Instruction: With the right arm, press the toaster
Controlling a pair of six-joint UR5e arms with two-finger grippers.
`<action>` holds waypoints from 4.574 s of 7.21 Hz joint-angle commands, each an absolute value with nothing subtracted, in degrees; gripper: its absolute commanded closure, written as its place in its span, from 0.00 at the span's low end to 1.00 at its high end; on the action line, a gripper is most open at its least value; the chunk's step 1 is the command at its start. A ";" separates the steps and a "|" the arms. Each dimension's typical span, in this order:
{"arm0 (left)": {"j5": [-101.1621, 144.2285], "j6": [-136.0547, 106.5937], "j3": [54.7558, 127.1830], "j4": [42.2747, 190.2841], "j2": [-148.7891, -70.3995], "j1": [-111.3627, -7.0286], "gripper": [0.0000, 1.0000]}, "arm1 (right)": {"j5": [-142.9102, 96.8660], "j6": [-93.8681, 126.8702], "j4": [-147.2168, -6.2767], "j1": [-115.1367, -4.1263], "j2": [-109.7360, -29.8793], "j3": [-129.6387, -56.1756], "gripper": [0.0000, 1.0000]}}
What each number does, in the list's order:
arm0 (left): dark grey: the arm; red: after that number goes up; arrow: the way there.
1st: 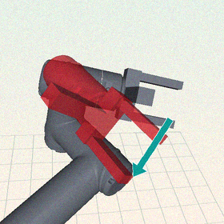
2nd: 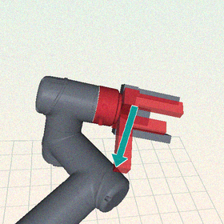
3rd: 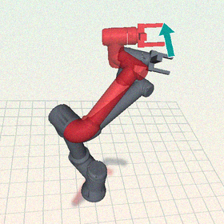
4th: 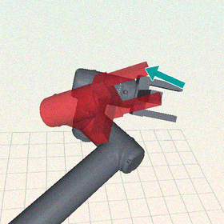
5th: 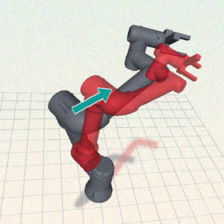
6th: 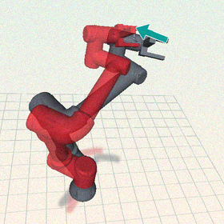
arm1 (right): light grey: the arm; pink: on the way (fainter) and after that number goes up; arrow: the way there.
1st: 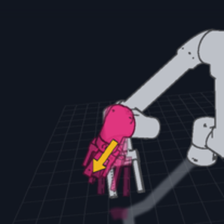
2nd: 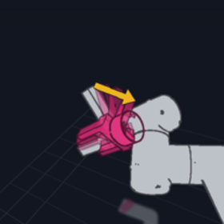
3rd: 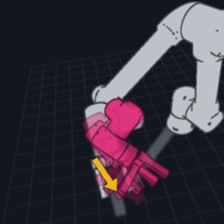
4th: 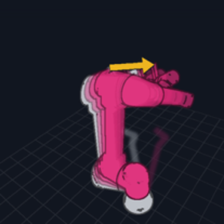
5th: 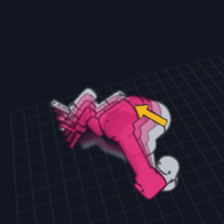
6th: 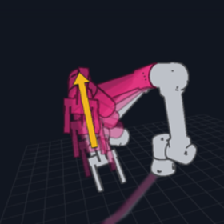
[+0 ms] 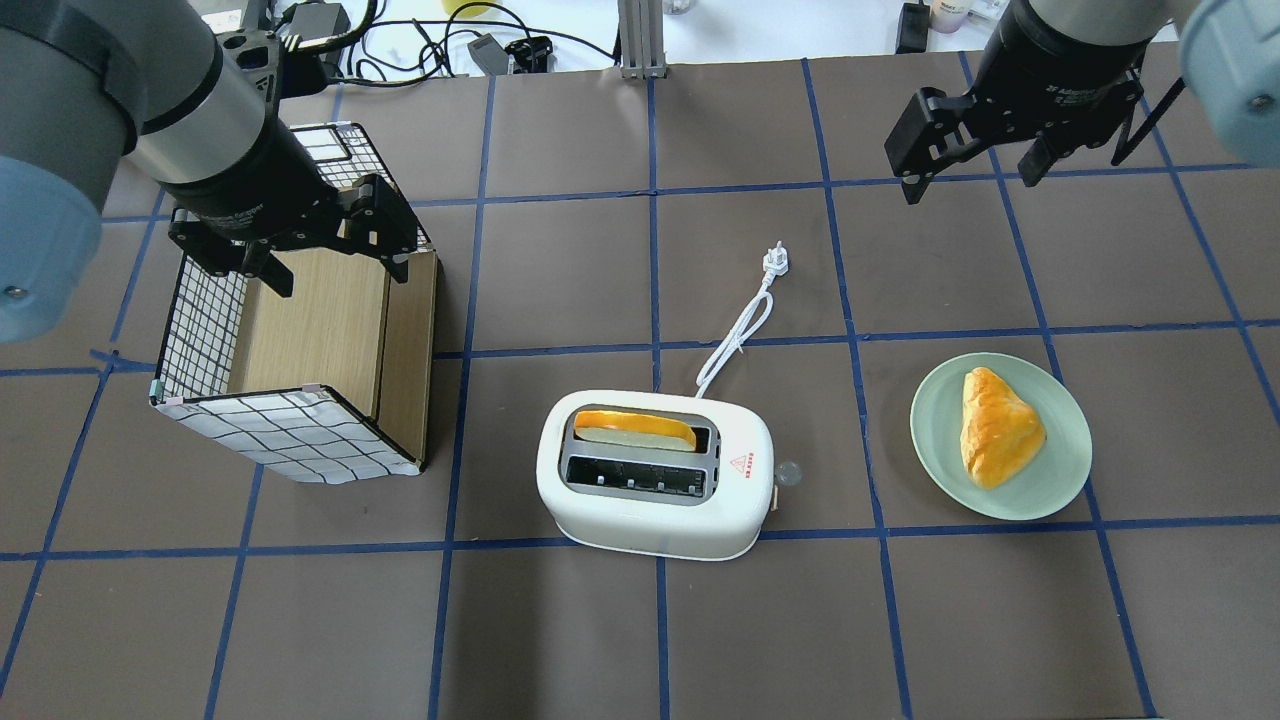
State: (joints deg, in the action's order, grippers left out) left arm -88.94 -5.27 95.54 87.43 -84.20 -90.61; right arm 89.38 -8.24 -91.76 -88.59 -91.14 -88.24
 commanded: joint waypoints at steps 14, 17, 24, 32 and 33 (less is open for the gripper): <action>-88.95 -5.27 95.54 87.45 -84.20 -90.62 0.00 | 86.68 7.73 -77.62 -88.42 -105.99 -102.26 1.00; -88.86 -5.27 95.54 87.45 -84.20 -90.62 0.00 | 77.73 7.21 -100.99 -88.33 -106.17 -114.39 1.00; -88.86 -5.27 95.54 87.45 -84.20 -90.62 0.00 | 66.47 10.63 -115.14 -88.42 -106.17 -128.23 1.00; -88.95 -5.27 95.54 87.45 -84.20 -90.62 0.00 | 64.95 10.37 -115.75 -88.59 -103.01 -128.67 1.00; -88.86 -5.27 95.54 87.45 -84.20 -90.62 0.00 | 64.86 10.46 -115.66 -88.59 -103.01 -129.54 1.00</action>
